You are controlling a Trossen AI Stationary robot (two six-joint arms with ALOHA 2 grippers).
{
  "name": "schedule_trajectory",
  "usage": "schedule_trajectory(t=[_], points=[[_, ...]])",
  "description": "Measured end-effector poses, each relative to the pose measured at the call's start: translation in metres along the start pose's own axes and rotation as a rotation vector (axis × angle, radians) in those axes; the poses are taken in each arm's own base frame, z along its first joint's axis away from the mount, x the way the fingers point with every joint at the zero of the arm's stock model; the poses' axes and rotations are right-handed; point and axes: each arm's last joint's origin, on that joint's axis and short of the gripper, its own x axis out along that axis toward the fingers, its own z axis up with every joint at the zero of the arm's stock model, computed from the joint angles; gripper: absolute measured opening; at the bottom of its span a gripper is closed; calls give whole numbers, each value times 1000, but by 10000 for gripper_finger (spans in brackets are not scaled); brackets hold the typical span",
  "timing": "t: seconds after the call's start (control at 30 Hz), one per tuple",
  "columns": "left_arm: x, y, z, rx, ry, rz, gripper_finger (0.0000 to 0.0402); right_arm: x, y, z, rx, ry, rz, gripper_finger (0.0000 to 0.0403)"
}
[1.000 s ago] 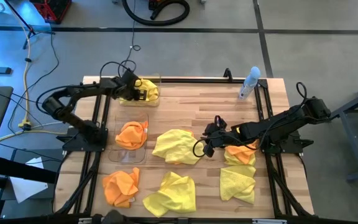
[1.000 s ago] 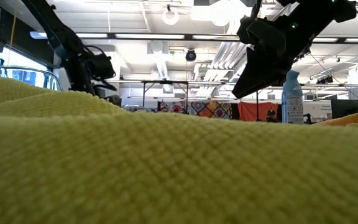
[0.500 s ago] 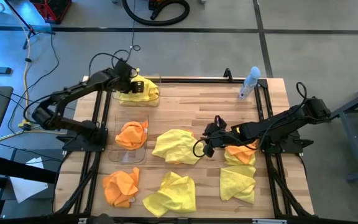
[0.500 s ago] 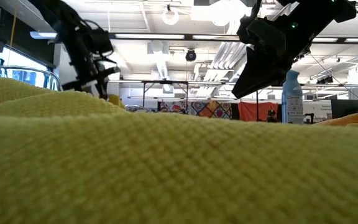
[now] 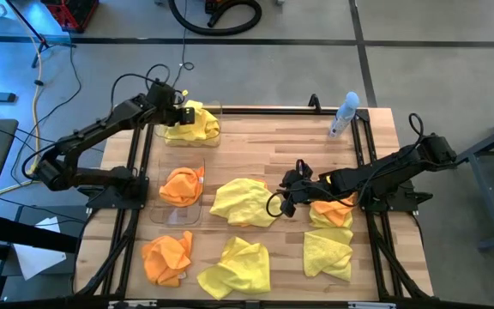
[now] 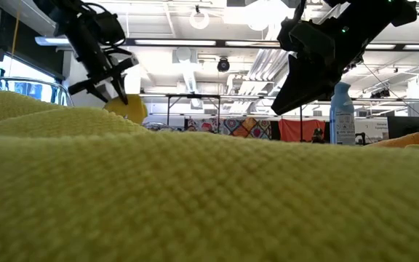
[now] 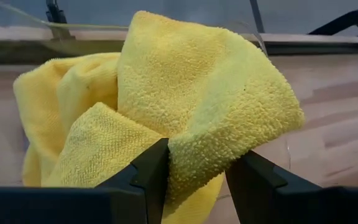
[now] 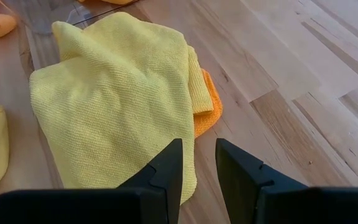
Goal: Sort microfiber towel by color & place in baskets
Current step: Put the yellow microfiber towel into the top transparent bin
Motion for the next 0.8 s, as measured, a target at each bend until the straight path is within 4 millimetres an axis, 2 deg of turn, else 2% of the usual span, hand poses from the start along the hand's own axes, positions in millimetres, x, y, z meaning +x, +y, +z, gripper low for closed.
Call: schedule_trajectory(t=[0.33, 0.67, 0.8], points=[[0, 1, 1, 5, -33, 44, 147, 0, 0, 0, 0, 3, 5, 89], [0, 1, 1, 30, -34, 49, 219, 0, 0, 0, 0, 3, 6, 89], [0, 1, 2, 20, -36, 40, 230, 0, 0, 0, 0, 3, 6, 89]])
